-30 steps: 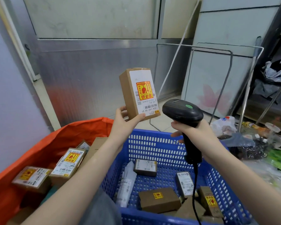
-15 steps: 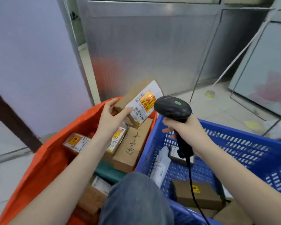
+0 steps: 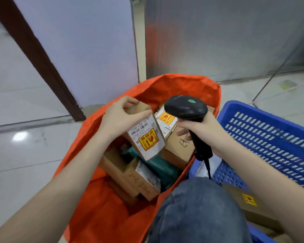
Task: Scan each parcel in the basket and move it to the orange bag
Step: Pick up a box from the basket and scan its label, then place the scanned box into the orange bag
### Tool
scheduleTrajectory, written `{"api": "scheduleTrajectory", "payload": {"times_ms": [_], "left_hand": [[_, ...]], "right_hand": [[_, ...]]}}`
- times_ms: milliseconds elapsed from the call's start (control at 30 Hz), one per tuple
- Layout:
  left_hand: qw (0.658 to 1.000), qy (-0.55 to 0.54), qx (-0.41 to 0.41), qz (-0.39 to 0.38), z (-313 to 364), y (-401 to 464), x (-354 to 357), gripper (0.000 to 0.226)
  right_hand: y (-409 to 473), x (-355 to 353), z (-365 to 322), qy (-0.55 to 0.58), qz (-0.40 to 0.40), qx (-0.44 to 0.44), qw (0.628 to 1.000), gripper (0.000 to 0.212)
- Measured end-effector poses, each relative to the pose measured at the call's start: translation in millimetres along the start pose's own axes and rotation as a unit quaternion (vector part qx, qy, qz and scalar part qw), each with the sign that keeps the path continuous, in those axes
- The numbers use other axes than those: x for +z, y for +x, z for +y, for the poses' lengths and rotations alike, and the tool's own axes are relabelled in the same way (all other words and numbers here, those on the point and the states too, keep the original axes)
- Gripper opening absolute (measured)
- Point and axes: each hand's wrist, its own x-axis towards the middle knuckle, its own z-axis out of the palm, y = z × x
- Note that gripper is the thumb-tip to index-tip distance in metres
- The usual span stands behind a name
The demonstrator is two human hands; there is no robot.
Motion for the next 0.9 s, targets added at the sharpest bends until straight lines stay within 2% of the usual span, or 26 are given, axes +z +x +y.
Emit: {"api": "scheduleTrajectory", "payload": {"times_ms": [133, 267, 467, 600, 700, 900], "left_hand": [[0.997, 0.063, 0.0, -0.053, -25, 0, 9, 0.073], [0.992, 0.046, -0.007, -0.116, -39, 1, 26, 0.063], [0.994, 0.0, 0.01, -0.106, -34, 9, 39, 0.052], [0.995, -0.01, 0.032, -0.098, -11, 11, 43, 0.051], [0.993, -0.019, 0.061, -0.101, 17, 5, 52, 0.04], [0.982, -0.029, 0.131, -0.131, 94, -19, 92, 0.045]], "right_hand": [[8, 16, 14, -0.009, -0.032, 0.031, 0.999, 0.016], [12, 23, 28, -0.021, -0.047, 0.055, 0.997, 0.014], [15, 14, 36, 0.016, -0.041, 0.06, 0.997, 0.021], [7, -5, 32, 0.022, -0.017, 0.06, 0.998, 0.017], [-9, -30, 29, 0.017, 0.006, 0.053, 0.998, 0.013], [-59, -106, 27, 0.011, 0.068, 0.043, 0.997, 0.008]]}}
